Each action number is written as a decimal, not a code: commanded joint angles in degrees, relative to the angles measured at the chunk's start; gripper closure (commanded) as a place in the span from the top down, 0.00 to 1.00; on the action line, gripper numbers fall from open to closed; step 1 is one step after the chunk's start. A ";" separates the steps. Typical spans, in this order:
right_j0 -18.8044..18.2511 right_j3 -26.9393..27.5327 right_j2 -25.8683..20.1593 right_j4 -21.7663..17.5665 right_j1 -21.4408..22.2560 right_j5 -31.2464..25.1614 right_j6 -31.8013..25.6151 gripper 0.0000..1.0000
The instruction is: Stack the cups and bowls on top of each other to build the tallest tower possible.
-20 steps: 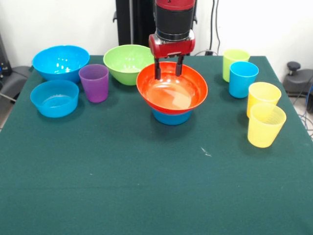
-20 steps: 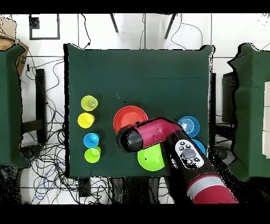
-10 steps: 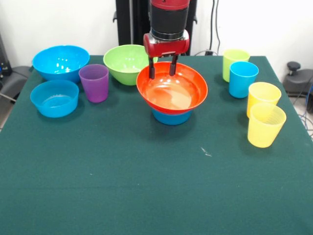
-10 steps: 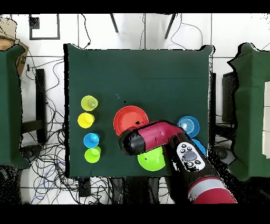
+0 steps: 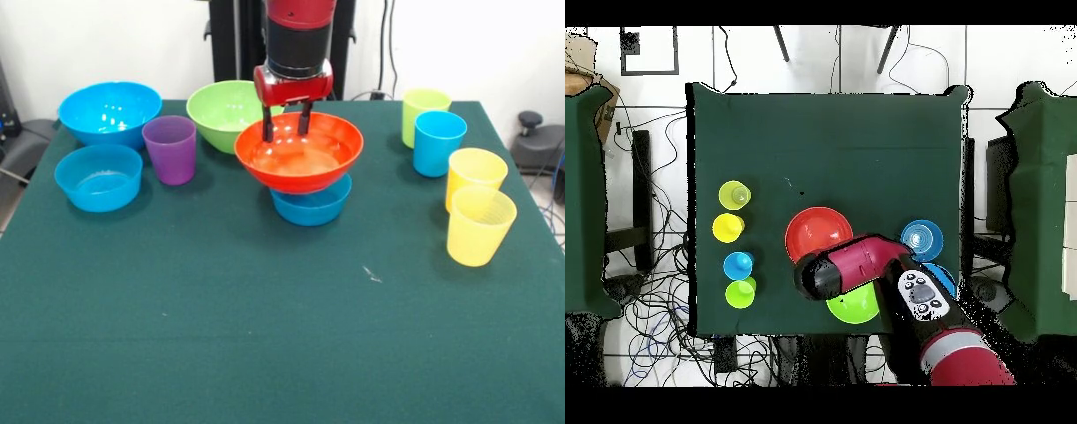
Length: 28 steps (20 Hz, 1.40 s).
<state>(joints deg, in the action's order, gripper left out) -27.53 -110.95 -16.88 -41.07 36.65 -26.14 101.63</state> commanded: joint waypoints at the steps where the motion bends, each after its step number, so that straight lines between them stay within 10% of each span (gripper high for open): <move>1: 2.15 -1.14 0.85 -4.13 -2.58 2.59 1.73 1.00; 28: 3.74 1.97 -3.11 7.38 1.40 -1.54 3.22 1.00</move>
<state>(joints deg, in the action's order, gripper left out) -26.00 -111.49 -15.45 -36.73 37.56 -26.13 101.63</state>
